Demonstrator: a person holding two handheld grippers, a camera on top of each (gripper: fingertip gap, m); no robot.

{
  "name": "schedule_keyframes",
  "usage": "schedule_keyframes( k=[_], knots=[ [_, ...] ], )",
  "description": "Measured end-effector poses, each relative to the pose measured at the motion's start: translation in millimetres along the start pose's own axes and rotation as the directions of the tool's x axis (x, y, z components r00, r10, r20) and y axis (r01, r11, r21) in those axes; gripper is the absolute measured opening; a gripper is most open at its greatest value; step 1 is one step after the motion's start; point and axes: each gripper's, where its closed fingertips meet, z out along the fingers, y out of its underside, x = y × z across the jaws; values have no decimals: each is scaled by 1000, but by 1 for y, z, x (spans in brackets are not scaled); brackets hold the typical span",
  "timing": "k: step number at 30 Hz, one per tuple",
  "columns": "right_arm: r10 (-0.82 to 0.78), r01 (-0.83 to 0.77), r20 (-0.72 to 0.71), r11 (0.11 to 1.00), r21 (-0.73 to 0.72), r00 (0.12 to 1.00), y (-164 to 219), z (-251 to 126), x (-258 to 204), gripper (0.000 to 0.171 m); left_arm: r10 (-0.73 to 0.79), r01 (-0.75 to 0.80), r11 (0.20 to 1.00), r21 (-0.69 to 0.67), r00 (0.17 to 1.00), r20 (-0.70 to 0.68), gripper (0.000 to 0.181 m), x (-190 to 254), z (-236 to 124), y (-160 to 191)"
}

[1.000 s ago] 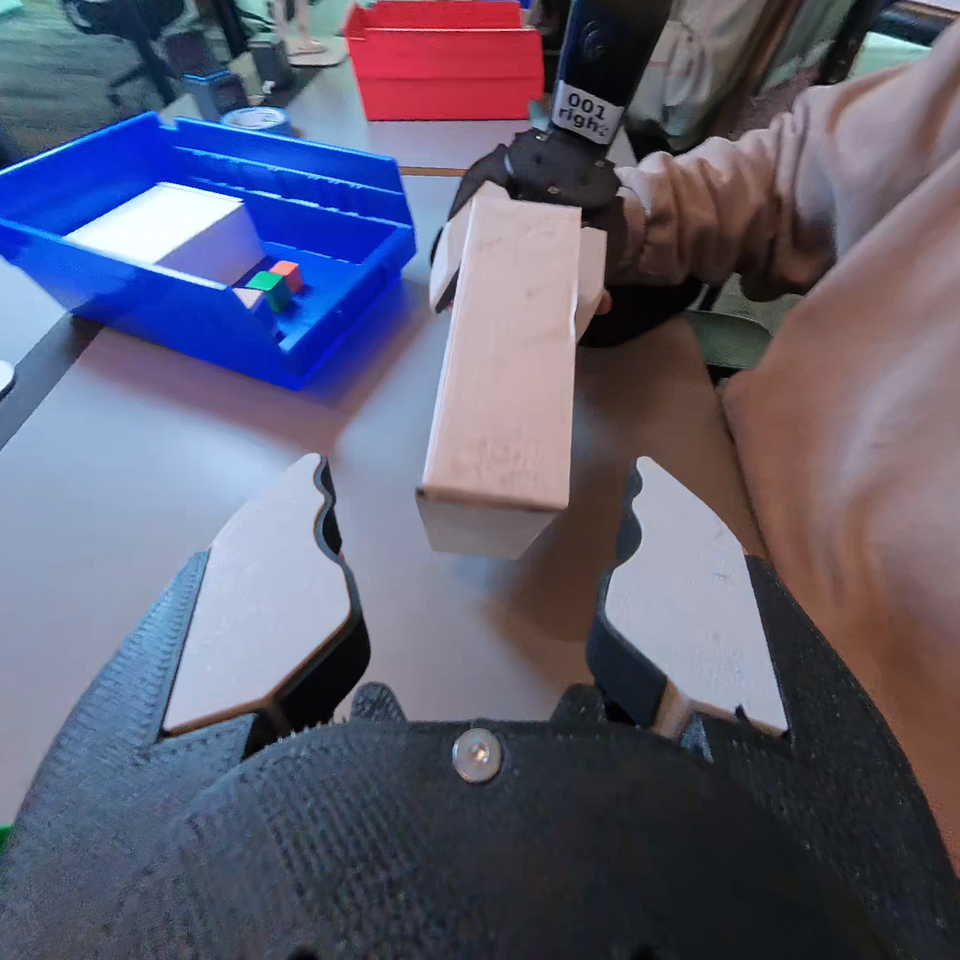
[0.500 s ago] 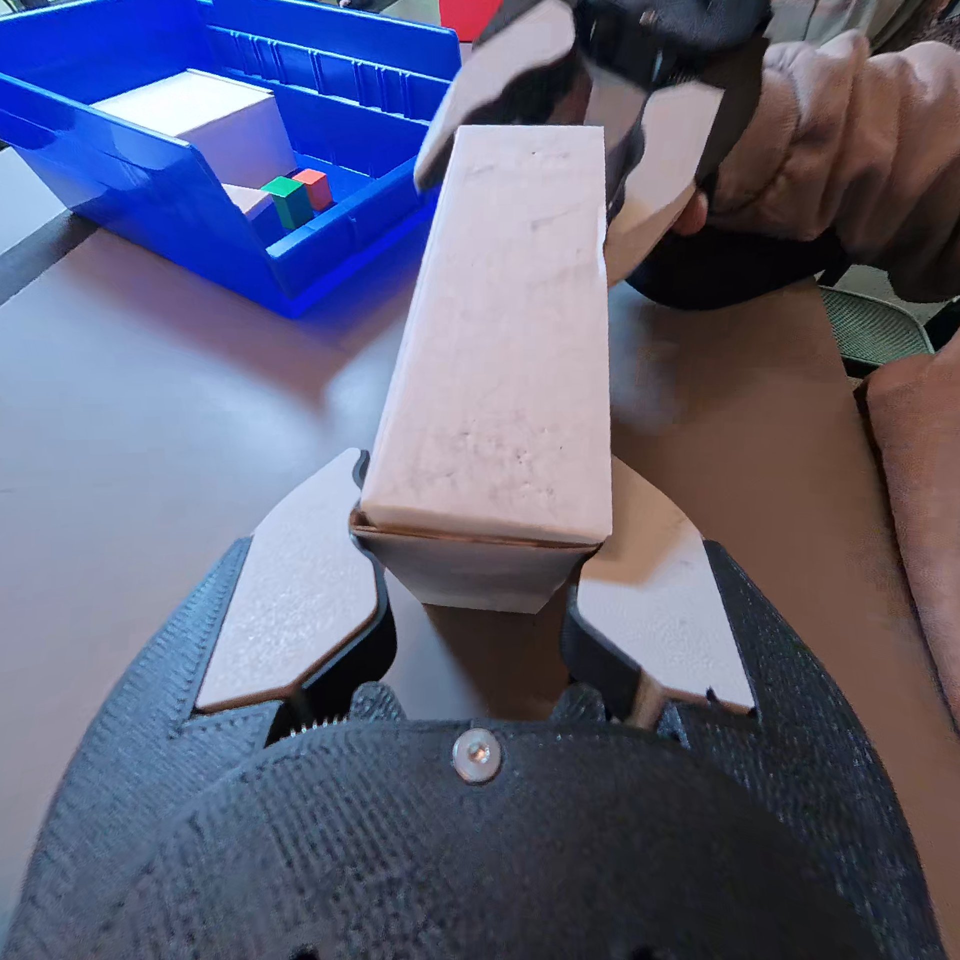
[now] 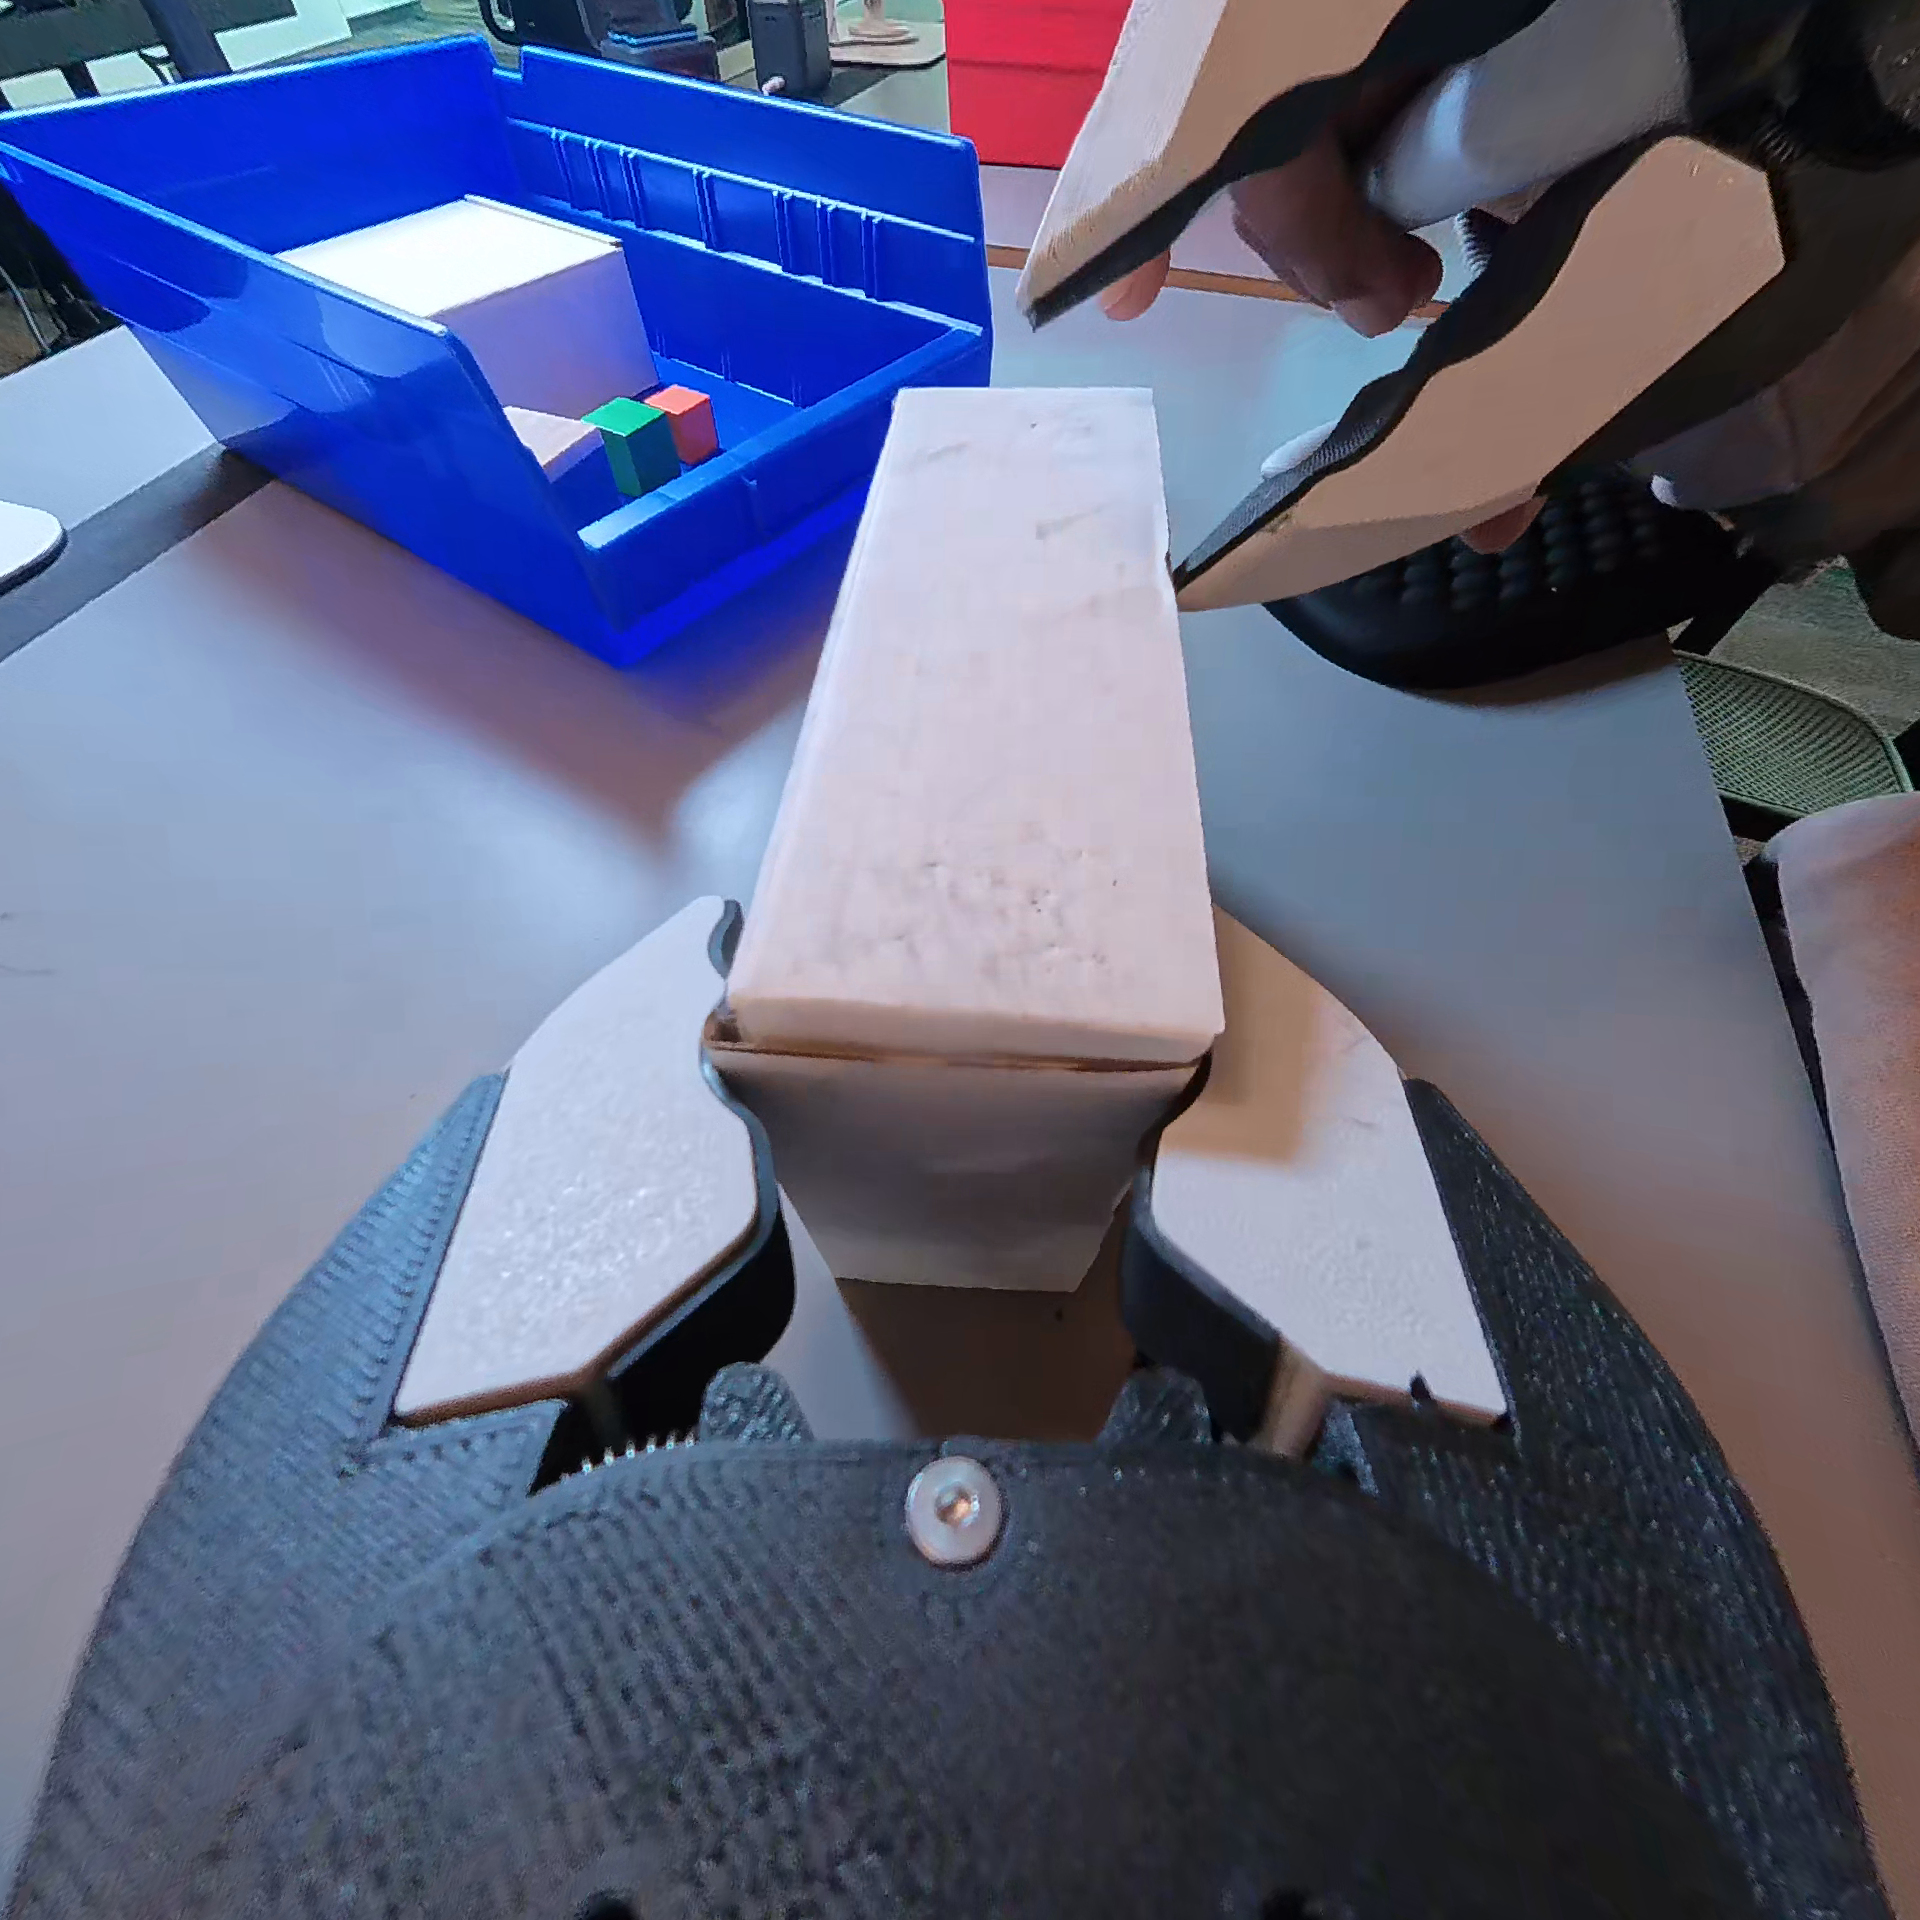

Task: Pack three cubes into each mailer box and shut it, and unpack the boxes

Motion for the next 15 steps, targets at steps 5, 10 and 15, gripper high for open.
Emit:
schedule_keyframes(
  k=[5, 10, 15],
  knots=[
    [-145, 142, -59, 988, -54, 988, -2, 0, 1, 41, 3, -4, 1000, -18, 999, -33, 75, 3, -2, 2],
    [-119, 119, 3, 992, -52, 993, -3, -1, -1, 40, 3, -6, 999, -47, 999, -52, 75, 6, -2, 3],
    [-91, 96, 84, 993, -66, 992, -1, -3, -3, 34, -1, -3, 998, -63, 999, -54, 75, 9, -1, 4]
  ],
)
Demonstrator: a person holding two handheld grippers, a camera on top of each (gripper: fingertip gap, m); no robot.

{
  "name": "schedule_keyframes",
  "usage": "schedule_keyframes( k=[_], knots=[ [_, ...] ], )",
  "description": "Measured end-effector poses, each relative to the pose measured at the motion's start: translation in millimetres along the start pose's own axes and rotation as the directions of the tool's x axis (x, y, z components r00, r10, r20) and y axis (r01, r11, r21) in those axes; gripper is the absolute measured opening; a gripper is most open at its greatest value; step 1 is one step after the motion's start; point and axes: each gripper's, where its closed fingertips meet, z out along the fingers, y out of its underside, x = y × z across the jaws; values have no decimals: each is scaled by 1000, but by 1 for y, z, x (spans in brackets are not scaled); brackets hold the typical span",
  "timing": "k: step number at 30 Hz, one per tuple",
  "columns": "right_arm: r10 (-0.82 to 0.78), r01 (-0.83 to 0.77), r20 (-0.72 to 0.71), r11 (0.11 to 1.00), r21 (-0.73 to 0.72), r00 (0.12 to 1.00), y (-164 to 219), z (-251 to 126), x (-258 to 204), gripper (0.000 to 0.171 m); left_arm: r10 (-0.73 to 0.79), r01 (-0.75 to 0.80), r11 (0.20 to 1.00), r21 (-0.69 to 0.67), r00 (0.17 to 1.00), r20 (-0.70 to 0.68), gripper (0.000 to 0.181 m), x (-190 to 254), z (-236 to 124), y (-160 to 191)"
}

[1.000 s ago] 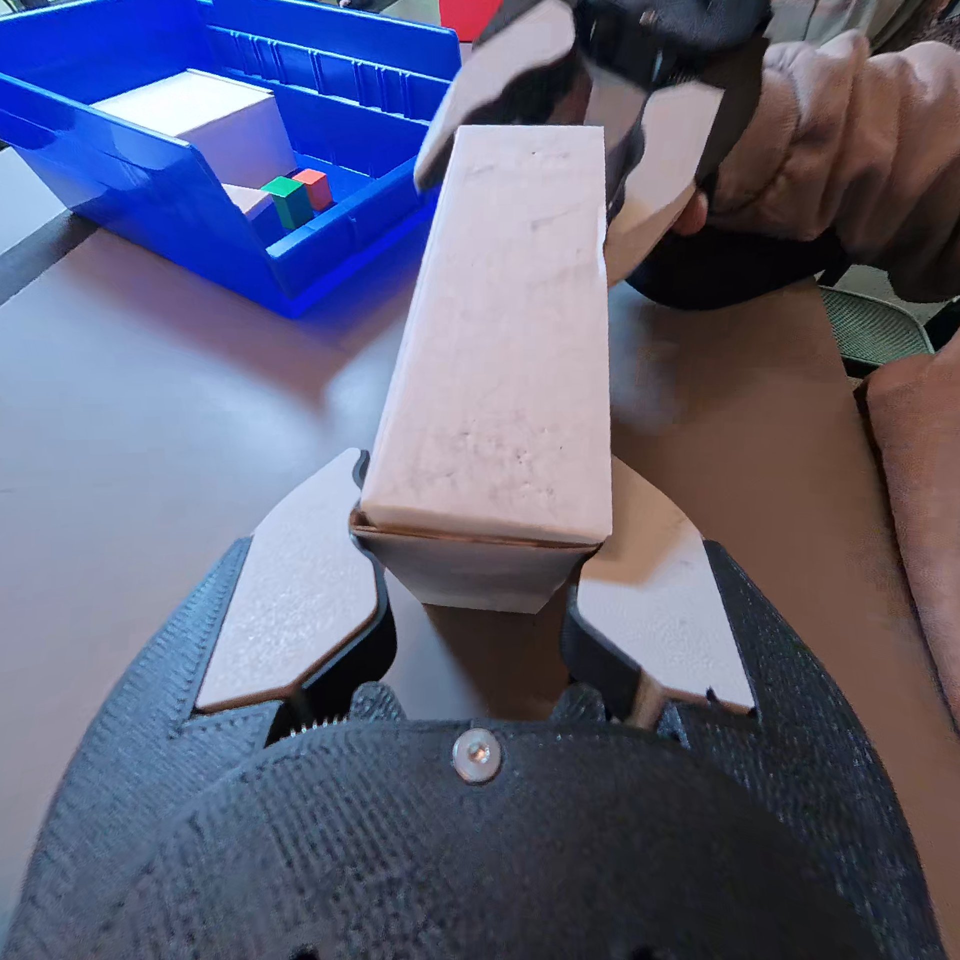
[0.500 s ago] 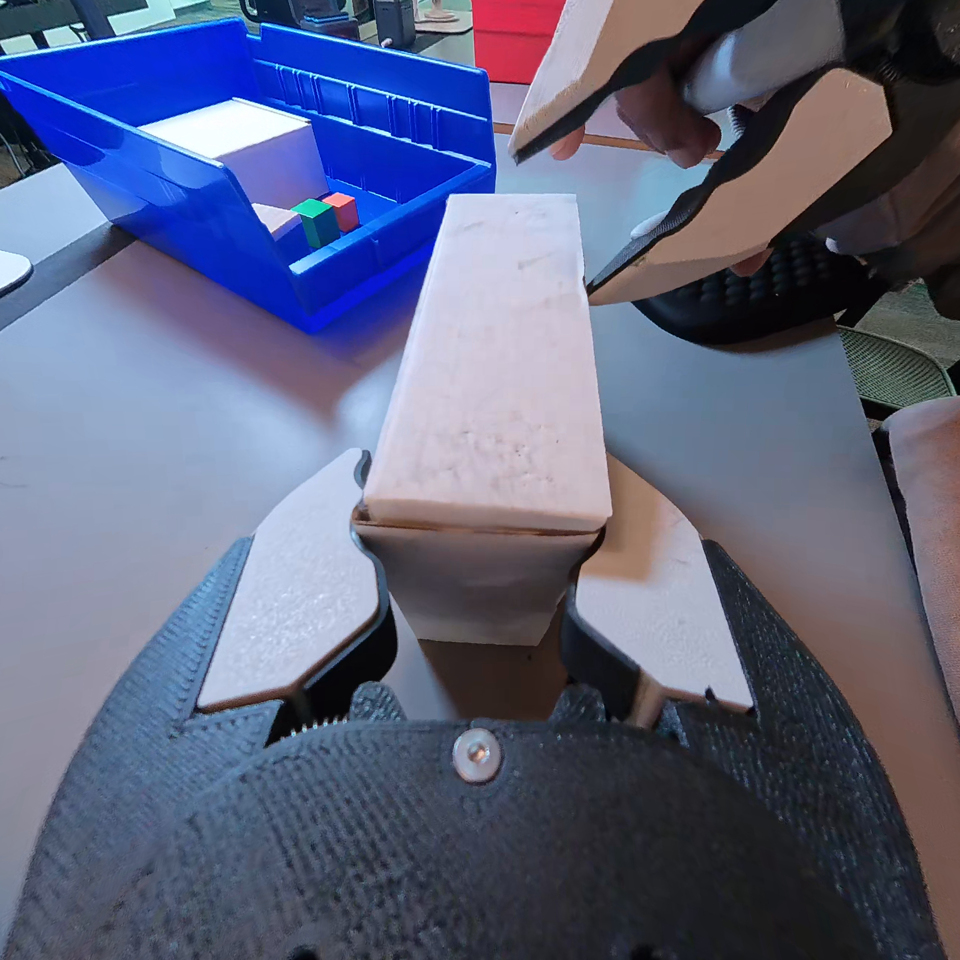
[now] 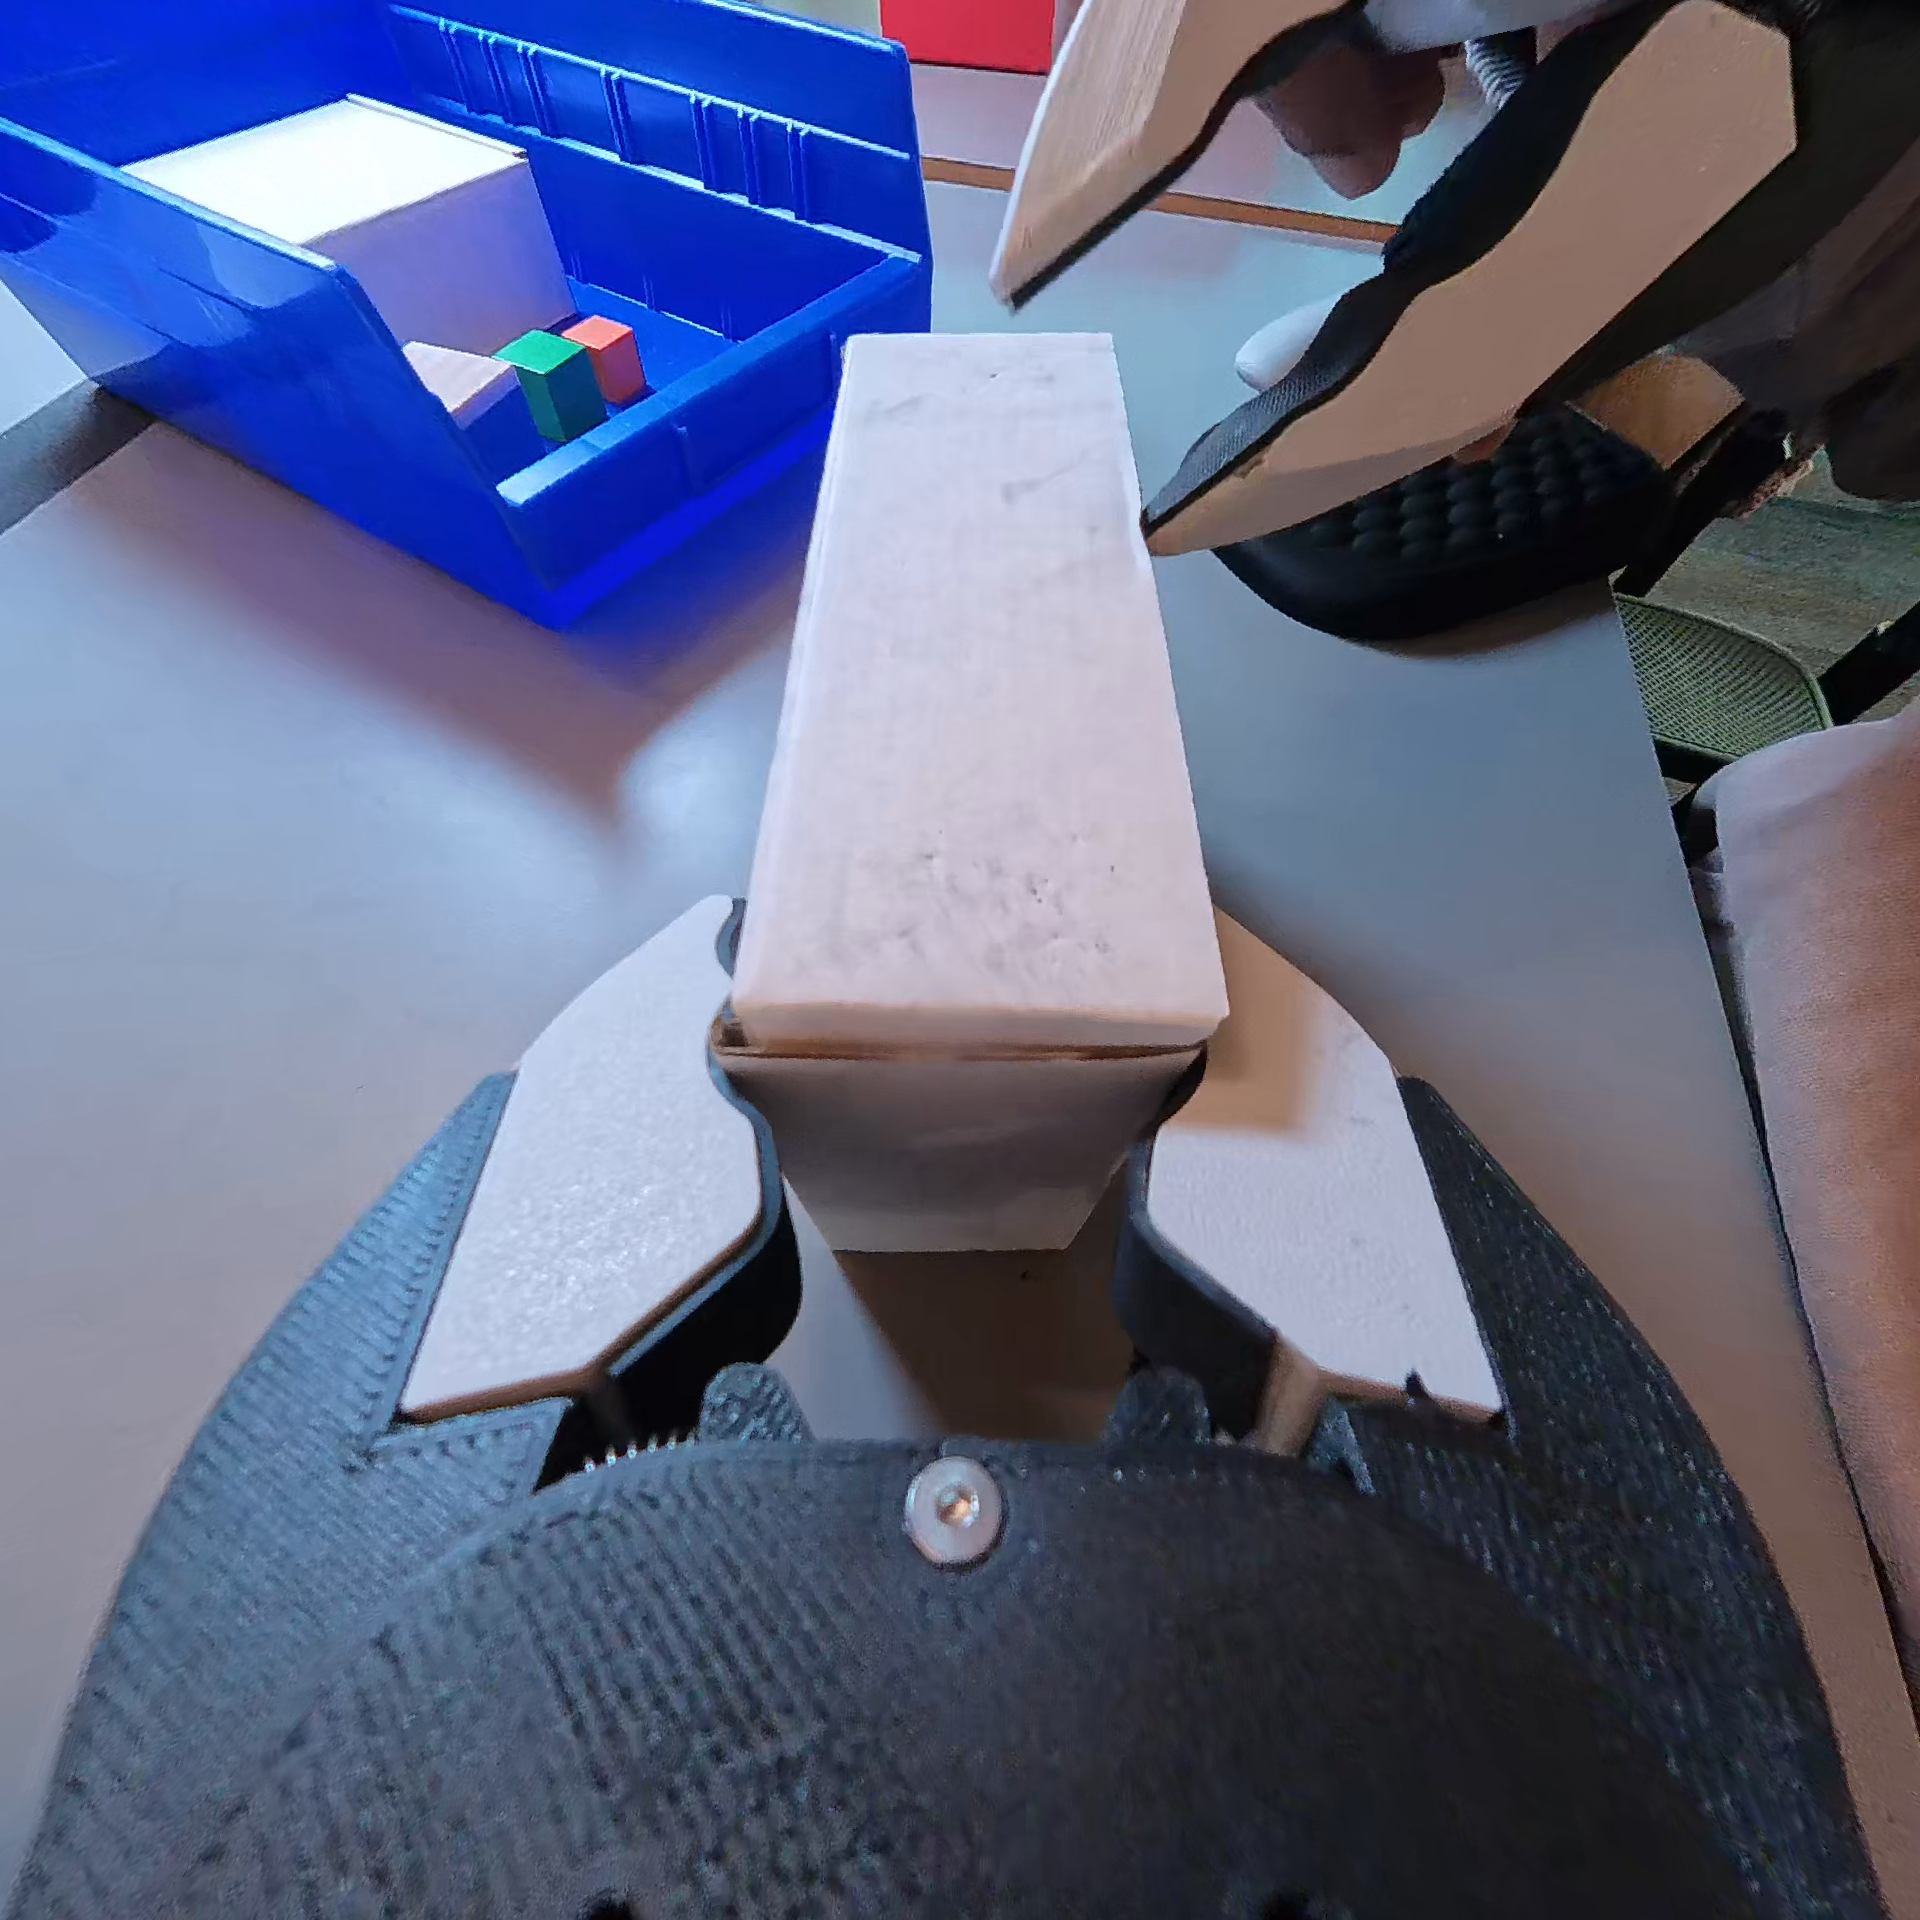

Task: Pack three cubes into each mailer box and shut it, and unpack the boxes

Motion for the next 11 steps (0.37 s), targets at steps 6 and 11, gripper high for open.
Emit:
schedule_keyframes(
  k=[6, 11],
  knots=[
    [-142, 139, -113, 990, -31, 983, -7, 3, 8, 39, -34, 34, 999, -6, 999, -19, 75, -1, -2, 0],
    [-229, 220, -257, 973, -65, 939, -15, 11, 11, 28, -39, 39, 999, -14, 998, -46, 74, 2, -5, 2]
  ],
)
